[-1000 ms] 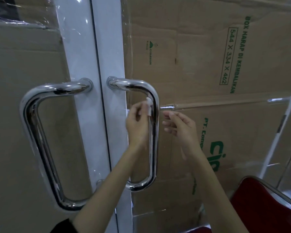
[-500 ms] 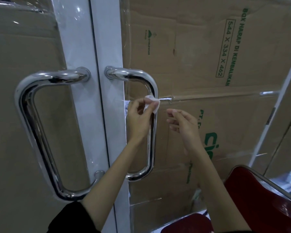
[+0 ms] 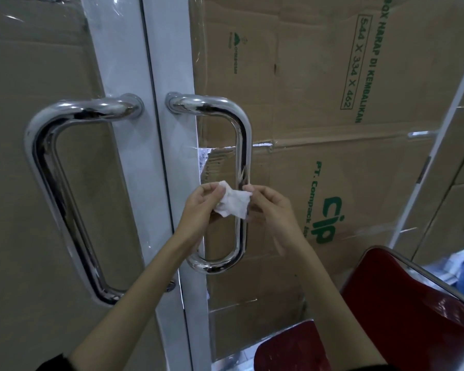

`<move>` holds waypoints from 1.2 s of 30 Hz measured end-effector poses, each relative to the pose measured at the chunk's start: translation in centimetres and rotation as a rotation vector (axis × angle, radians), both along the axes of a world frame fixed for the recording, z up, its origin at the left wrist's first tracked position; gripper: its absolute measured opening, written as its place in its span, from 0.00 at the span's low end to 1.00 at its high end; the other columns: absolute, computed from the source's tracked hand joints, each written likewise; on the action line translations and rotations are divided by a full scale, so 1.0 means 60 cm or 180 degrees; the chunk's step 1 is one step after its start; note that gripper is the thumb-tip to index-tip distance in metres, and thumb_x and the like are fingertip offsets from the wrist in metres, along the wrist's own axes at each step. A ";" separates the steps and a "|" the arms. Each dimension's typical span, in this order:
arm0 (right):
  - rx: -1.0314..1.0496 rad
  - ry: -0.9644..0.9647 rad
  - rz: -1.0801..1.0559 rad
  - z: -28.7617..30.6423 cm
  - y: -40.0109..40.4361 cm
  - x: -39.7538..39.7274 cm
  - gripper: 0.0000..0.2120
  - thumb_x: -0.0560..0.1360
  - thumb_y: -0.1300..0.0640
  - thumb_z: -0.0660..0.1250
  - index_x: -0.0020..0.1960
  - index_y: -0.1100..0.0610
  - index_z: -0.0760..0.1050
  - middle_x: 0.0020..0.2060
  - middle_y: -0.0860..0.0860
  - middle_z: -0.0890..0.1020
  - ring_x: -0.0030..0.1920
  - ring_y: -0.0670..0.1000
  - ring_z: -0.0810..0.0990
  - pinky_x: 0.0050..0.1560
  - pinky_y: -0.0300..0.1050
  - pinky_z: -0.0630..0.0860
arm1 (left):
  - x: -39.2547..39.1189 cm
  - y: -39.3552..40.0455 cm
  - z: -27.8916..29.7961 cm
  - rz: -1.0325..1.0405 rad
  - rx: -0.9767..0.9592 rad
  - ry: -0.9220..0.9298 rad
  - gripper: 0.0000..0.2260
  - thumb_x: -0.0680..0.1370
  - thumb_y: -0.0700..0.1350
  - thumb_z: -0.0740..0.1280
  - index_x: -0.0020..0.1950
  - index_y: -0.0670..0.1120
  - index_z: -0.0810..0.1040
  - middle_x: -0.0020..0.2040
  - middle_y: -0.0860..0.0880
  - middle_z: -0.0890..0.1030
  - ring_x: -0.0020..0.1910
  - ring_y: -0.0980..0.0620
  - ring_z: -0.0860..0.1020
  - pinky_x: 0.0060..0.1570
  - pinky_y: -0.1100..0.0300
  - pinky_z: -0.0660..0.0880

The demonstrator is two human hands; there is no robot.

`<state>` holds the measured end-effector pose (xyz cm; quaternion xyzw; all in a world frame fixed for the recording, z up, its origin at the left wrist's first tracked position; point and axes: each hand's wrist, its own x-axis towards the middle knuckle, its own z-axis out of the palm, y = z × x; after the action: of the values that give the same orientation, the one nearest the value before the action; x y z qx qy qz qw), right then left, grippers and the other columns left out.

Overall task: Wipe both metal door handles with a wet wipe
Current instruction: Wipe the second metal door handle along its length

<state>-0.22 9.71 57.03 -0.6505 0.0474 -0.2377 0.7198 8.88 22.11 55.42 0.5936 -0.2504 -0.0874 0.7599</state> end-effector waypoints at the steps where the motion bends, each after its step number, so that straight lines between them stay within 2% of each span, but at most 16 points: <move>1: 0.0043 0.0021 0.0117 -0.001 0.005 -0.001 0.10 0.76 0.56 0.66 0.54 0.60 0.78 0.43 0.55 0.80 0.42 0.50 0.80 0.40 0.41 0.81 | -0.007 -0.002 0.008 -0.0112 0.0006 -0.0034 0.12 0.79 0.46 0.63 0.58 0.40 0.75 0.45 0.47 0.82 0.42 0.52 0.81 0.41 0.62 0.79; 4: 0.0112 -0.0051 0.0111 -0.001 0.009 -0.002 0.14 0.73 0.56 0.70 0.56 0.62 0.78 0.45 0.55 0.82 0.41 0.48 0.82 0.41 0.40 0.80 | -0.023 -0.010 0.022 -0.0218 0.0088 -0.0188 0.09 0.80 0.47 0.62 0.54 0.42 0.76 0.47 0.45 0.82 0.43 0.51 0.80 0.41 0.62 0.78; 8: 0.0025 -0.0110 -0.0002 0.006 -0.009 -0.008 0.14 0.70 0.62 0.73 0.55 0.63 0.78 0.45 0.57 0.82 0.44 0.51 0.82 0.46 0.41 0.80 | -0.030 -0.017 0.030 -0.0398 0.0114 -0.0187 0.07 0.79 0.47 0.63 0.50 0.45 0.76 0.48 0.46 0.80 0.45 0.51 0.79 0.43 0.60 0.77; 13: 0.0457 -0.0196 0.0111 0.016 -0.038 -0.013 0.08 0.71 0.67 0.69 0.50 0.60 0.78 0.40 0.52 0.83 0.39 0.46 0.81 0.40 0.35 0.78 | -0.028 -0.017 0.037 -0.0813 -0.0135 0.0505 0.09 0.80 0.47 0.61 0.55 0.44 0.76 0.46 0.50 0.80 0.42 0.57 0.78 0.43 0.66 0.76; 15: 0.0577 -0.0198 0.0082 0.015 -0.042 -0.011 0.07 0.71 0.67 0.69 0.48 0.60 0.79 0.39 0.51 0.82 0.38 0.46 0.80 0.40 0.36 0.77 | -0.029 -0.016 0.038 -0.0767 -0.0070 0.0601 0.09 0.81 0.48 0.60 0.53 0.45 0.77 0.45 0.50 0.81 0.42 0.57 0.79 0.41 0.66 0.77; 19: 0.0339 -0.0070 -0.0129 0.006 -0.041 -0.009 0.05 0.71 0.64 0.71 0.47 0.59 0.80 0.40 0.52 0.83 0.41 0.49 0.79 0.45 0.43 0.75 | -0.030 -0.010 0.046 -0.0673 0.0179 0.0714 0.20 0.79 0.58 0.57 0.56 0.45 0.79 0.50 0.47 0.82 0.48 0.51 0.80 0.48 0.59 0.78; 21: 0.0363 -0.0103 -0.0232 0.006 -0.039 -0.009 0.04 0.72 0.64 0.70 0.47 0.60 0.79 0.40 0.52 0.83 0.41 0.49 0.79 0.44 0.42 0.75 | -0.030 -0.007 0.049 -0.0665 0.0351 0.0664 0.22 0.78 0.62 0.58 0.56 0.46 0.79 0.51 0.47 0.82 0.49 0.51 0.80 0.49 0.57 0.77; 25: 0.0662 -0.0616 -0.0866 0.028 -0.041 -0.005 0.03 0.75 0.63 0.67 0.48 0.58 0.79 0.40 0.50 0.82 0.41 0.48 0.80 0.42 0.42 0.78 | -0.020 0.002 0.049 -0.0329 0.0220 0.0678 0.20 0.78 0.56 0.62 0.60 0.42 0.75 0.48 0.49 0.81 0.42 0.53 0.79 0.44 0.59 0.75; 27: 0.0549 -0.0978 -0.1243 0.048 -0.035 0.007 0.03 0.74 0.62 0.68 0.48 0.57 0.78 0.42 0.50 0.82 0.43 0.47 0.81 0.44 0.43 0.79 | -0.012 0.009 0.049 -0.0220 0.0107 0.0719 0.17 0.79 0.54 0.62 0.60 0.43 0.75 0.47 0.51 0.81 0.42 0.53 0.79 0.44 0.60 0.74; 29: 0.0064 -0.1279 -0.1517 0.067 -0.022 0.033 0.03 0.74 0.63 0.69 0.47 0.56 0.78 0.43 0.49 0.82 0.44 0.44 0.81 0.45 0.41 0.80 | -0.005 0.016 0.049 -0.0154 0.0044 0.0682 0.16 0.80 0.52 0.61 0.61 0.44 0.75 0.46 0.51 0.81 0.42 0.54 0.79 0.44 0.60 0.74; 31: -0.0890 -0.1365 -0.1667 0.067 -0.008 0.065 0.04 0.74 0.61 0.69 0.45 0.53 0.78 0.43 0.48 0.81 0.45 0.45 0.80 0.49 0.45 0.79 | -0.001 0.020 0.049 -0.0108 -0.0017 0.0657 0.14 0.80 0.51 0.60 0.60 0.44 0.75 0.46 0.52 0.81 0.42 0.54 0.79 0.45 0.60 0.74; 33: -0.1980 -0.1453 -0.1844 0.033 -0.005 0.094 0.02 0.74 0.60 0.68 0.45 0.55 0.78 0.44 0.49 0.79 0.46 0.50 0.76 0.49 0.48 0.76 | 0.003 0.024 0.049 -0.0045 -0.0069 0.0672 0.12 0.80 0.50 0.61 0.59 0.45 0.76 0.47 0.52 0.81 0.43 0.54 0.79 0.45 0.61 0.74; 36: -0.3242 -0.1502 -0.2124 -0.051 -0.015 0.108 0.01 0.74 0.61 0.69 0.45 0.59 0.78 0.44 0.53 0.78 0.44 0.54 0.73 0.45 0.44 0.72 | 0.011 0.036 0.046 0.0057 -0.0077 0.0660 0.11 0.80 0.48 0.62 0.60 0.46 0.76 0.48 0.52 0.81 0.45 0.53 0.79 0.48 0.60 0.74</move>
<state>6.24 8.79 54.00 -0.7909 -0.0311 -0.5775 0.2001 9.53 24.28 58.19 0.5744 -0.1660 -0.1385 0.7895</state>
